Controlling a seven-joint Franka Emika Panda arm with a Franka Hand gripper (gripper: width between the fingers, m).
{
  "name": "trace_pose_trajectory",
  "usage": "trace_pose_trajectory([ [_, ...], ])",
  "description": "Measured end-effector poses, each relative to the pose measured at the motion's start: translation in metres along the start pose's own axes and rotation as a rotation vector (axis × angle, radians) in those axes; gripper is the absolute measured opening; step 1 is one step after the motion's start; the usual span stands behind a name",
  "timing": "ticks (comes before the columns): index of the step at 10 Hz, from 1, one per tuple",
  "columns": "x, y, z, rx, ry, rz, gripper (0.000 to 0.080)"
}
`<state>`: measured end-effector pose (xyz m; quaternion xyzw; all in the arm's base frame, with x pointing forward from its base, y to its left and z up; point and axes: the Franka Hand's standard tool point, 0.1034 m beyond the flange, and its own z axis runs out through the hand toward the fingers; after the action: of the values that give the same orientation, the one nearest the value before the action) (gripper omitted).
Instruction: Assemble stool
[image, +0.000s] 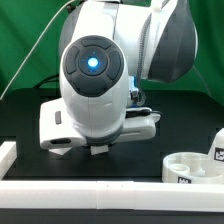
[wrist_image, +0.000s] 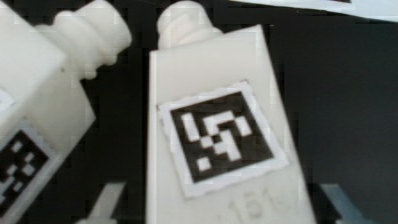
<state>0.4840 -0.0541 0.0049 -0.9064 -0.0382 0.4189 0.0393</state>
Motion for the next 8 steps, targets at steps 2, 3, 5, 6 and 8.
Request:
trace_pose_trajectory([
  [2, -0.002, -0.003, -0.016, 0.002, 0.002, 0.008, 0.0325],
  [3, -0.003, -0.008, -0.027, 0.001, 0.003, 0.024, 0.0325],
  [5, -0.008, -0.030, -0.051, -0.007, 0.014, 0.084, 0.0325],
  [6, -0.011, -0.044, -0.062, -0.011, 0.028, 0.122, 0.0327],
  [8, -0.010, -0.053, -0.068, -0.016, 0.053, 0.138, 0.0327],
])
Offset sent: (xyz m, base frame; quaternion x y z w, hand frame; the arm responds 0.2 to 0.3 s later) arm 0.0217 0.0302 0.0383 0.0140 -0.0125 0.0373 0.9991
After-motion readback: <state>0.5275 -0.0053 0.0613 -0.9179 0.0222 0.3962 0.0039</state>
